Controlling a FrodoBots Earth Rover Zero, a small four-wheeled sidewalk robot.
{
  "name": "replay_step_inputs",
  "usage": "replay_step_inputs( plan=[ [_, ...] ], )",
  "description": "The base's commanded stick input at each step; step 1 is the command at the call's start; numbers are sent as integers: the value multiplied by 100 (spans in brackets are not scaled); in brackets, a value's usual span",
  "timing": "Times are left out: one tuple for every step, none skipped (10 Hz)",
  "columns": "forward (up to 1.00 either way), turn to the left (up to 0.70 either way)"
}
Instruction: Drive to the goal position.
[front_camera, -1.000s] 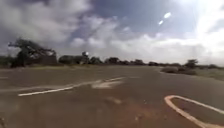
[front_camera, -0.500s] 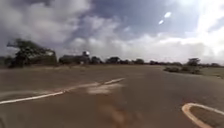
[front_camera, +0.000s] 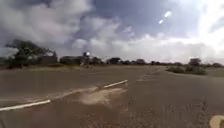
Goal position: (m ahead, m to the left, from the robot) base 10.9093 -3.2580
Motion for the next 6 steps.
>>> replay_step_inputs(
  plan=[
    [100,0],
    [100,0],
    [100,0],
    [100,0],
    [100,-40],
    [100,-40]
  ],
)
